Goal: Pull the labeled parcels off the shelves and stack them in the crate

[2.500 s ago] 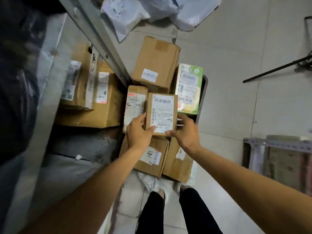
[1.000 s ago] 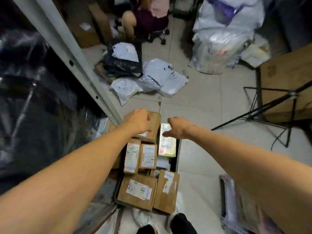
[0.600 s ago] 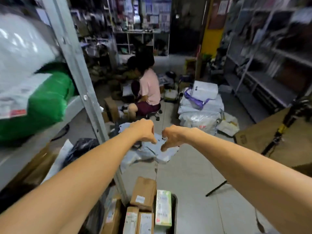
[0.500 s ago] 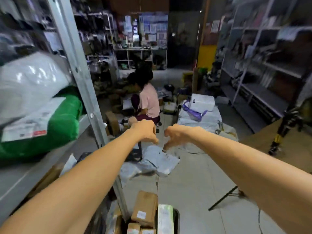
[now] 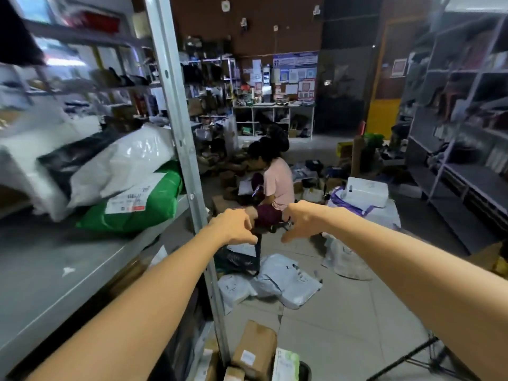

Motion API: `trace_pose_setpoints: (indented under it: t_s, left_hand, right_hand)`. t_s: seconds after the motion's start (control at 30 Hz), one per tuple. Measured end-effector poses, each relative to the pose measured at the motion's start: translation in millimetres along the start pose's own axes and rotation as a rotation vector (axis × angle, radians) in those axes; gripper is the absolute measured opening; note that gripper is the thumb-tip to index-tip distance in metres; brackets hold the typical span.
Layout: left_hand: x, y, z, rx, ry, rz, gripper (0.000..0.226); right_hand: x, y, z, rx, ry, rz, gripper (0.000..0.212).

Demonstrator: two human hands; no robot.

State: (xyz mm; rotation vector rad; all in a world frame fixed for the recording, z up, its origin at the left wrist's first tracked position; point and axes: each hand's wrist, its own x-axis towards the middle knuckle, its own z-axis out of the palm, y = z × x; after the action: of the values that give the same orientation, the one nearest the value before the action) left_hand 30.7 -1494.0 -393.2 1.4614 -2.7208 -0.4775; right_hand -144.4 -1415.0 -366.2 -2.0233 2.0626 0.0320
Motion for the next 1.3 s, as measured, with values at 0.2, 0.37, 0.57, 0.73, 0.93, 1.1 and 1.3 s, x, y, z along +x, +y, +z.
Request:
trace_pose_setpoints:
  t_s: [0.2,0.37,0.57,0.73,0.93,1.1,1.3]
  left_hand:
    - [-96,-21,12,-0.108,0.028,-0.235,0.024]
    - [-215,-45,7,-0.147,0.133,-0.456,0.032]
    - [-380,-60,7,-0.209,0.25,-0.683,0.038]
    - [-508,-43,24,-0.183,0.295,-0.892,0.037]
    - [-687,-2,44,-0.132,0.362,-1.181,0.046]
    - [-851,54,65,-0.142,0.366,-1.484,0.02]
    - [-972,157,77,-0.087,0.509,-1.806,0.028]
  right_hand:
    - [-21,-51,22,0.021,-0.023,-0.226,0.035]
    - [-47,-127,23,-0.162,-0.088,-0.424,0.041]
    - [-118,-248,25,-0.326,-0.117,-0.732,0.053]
    - [-200,-313,44,-0.36,-0.074,-0.885,0.055]
    - [-317,-387,68,-0.324,-0.148,-1.024,0.072]
    - [-439,-464,89,-0.325,-0.214,-1.326,0.063]
    - [-585,-532,126,-0.339,-0.216,-1.755,0.07]
